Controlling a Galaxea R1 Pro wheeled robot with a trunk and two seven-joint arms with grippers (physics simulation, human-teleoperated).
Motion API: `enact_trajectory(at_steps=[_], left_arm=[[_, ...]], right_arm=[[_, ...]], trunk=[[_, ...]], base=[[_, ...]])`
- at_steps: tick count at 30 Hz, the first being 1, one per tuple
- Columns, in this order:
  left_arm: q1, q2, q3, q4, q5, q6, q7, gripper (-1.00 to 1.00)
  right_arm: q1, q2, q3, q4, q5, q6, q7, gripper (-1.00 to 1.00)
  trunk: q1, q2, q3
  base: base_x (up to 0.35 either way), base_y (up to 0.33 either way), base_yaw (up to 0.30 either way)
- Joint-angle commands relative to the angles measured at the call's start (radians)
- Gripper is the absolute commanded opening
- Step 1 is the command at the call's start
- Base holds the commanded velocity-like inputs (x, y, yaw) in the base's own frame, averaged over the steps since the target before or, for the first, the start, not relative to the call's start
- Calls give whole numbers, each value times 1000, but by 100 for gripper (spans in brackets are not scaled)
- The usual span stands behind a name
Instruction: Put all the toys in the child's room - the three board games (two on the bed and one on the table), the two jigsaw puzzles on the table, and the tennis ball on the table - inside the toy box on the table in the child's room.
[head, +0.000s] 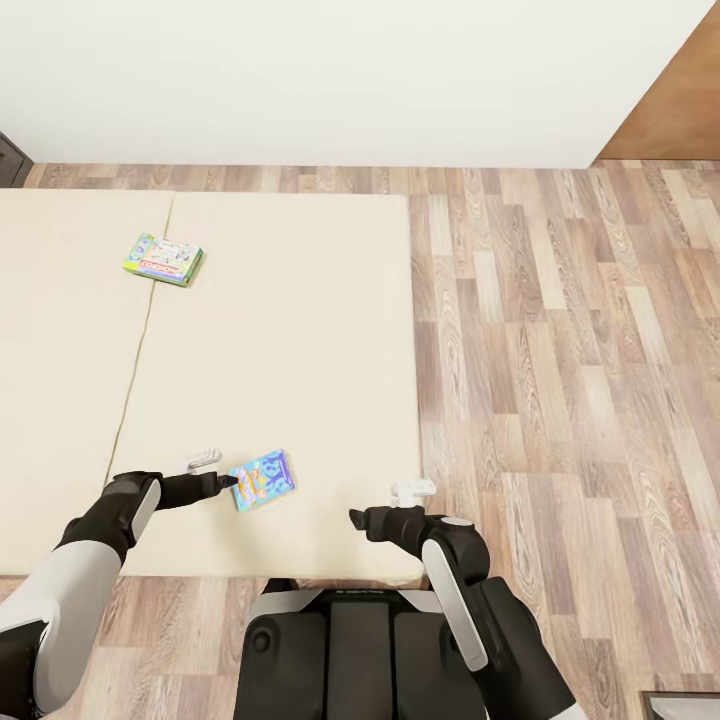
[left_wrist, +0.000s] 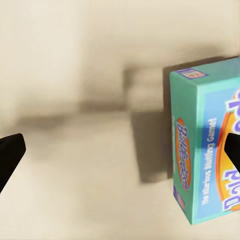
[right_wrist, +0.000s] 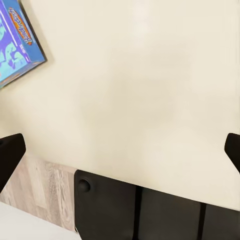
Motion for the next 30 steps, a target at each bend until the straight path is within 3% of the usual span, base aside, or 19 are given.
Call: enact_trajectory(at_steps=[1, 30], left_arm=[[-1, -1, 6, -1, -6, 6, -7, 100], [-1, -2, 7, -1, -5, 6, -7, 100]], right_arm=[[0, 0, 1, -1, -10, 4, -10, 100], [0, 0, 1, -1, -10, 4, -10, 100]], trunk=[[1, -2, -1], [1, -2, -1]], base=[[0, -55, 0], [0, -122, 0]])
